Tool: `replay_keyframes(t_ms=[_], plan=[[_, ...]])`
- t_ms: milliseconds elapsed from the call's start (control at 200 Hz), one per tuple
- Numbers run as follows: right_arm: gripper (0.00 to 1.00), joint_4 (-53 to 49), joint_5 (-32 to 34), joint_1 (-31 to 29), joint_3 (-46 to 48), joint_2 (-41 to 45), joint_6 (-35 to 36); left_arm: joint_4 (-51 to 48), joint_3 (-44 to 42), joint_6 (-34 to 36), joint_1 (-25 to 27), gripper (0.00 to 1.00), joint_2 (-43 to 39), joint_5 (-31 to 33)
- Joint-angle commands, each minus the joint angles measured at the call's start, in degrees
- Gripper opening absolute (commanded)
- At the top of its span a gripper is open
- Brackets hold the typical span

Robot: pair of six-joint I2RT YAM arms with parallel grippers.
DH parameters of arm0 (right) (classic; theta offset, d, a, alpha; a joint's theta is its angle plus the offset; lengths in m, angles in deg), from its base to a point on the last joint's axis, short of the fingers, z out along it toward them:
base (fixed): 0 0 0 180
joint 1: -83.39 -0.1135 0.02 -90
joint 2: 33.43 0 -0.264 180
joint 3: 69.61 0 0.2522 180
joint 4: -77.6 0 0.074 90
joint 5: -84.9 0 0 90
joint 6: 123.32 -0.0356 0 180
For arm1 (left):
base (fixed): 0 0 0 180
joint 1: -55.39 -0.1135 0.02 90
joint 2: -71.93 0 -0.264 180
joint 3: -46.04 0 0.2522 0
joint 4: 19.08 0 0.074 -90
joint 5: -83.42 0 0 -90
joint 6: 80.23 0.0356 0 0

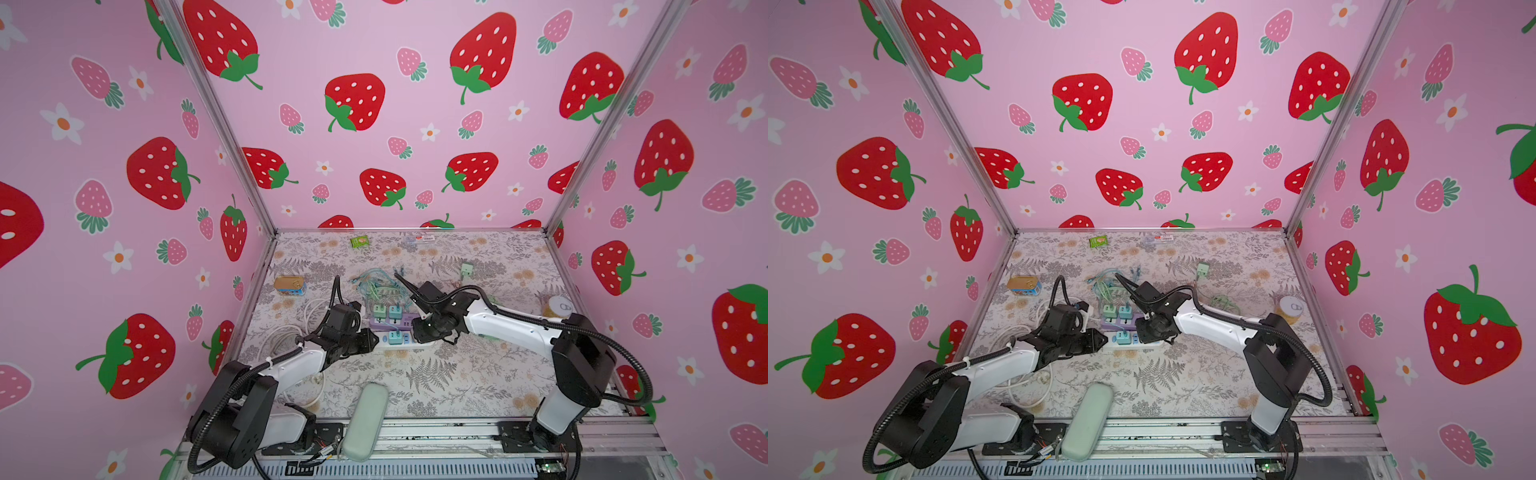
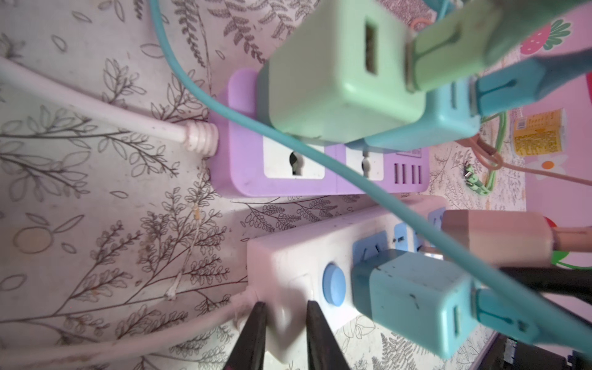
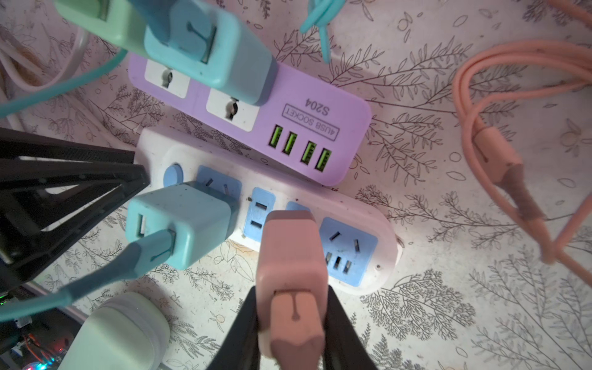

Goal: Insert the plug
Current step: 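Lower the pink charger prongs into a white strip socket with the right gripper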

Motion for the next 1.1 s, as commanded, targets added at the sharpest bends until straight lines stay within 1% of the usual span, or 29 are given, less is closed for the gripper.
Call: replay_keyframes(t_ms=[0,295,720,1095], plan=[[0.00,-2.34,3.43,-0.05,0.73,-2.33,-1.31,2.90,-0.97,0.40,1.08,0.24,1.09,-6.91],[0.00,-4.30,5.53,0.04,-1.42,-3.48,-1.71,5.40,-1.07,0.50,3.02,0.24,2.52,-9.67],[0.00,-9.52,6.31,0.06,-7.57,-9.01,2.00,6.95,-1.43,-0.05,3.65,0.23,3.13,-9.48],[0.00,-12.01,7.48,0.47,-10.07,-12.35,4.03,7.41,-1.52,0.11,3.65,0.23,2.50,-9.34]])
